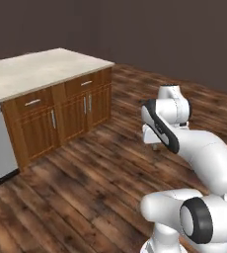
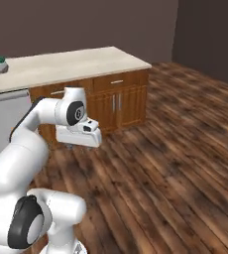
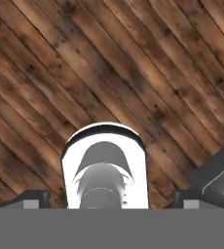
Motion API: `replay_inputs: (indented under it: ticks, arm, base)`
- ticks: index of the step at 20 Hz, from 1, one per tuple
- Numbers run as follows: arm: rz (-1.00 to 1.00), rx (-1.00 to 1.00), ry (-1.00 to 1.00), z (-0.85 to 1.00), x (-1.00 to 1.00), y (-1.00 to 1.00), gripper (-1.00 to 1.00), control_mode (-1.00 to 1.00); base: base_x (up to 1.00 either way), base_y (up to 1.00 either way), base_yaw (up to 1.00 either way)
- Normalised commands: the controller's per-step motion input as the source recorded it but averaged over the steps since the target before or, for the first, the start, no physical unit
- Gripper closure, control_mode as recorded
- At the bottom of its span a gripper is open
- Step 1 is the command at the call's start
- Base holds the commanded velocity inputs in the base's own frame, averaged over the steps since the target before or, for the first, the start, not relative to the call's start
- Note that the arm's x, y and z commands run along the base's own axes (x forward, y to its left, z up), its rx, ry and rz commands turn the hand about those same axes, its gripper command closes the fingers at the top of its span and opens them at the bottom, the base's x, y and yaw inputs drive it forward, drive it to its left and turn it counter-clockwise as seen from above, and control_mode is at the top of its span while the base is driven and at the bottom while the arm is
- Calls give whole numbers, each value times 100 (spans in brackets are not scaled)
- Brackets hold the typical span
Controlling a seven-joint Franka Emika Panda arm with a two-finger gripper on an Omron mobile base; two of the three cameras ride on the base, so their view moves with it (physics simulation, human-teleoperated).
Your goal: Place one of the steaks on the plate and the other in the bowl. Then place the bowl in the fridge.
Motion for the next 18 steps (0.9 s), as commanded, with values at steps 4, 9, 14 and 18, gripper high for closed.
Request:
replay_inputs:
  ticks: [4, 9, 14, 18]
  arm:
    - [0, 0, 0, 0, 0, 0, -100, 100]
    - [0, 0, 0, 0, 0, 0, -100, 100]
    - [0, 0, 0, 0, 0, 0, -100, 100]
    - [0, 0, 0, 0, 0, 0, -100, 100]
  base:
    - [56, 2, -75]
    - [74, 17, -71]
    - [82, 42, -67]
    - [88, 55, -49]
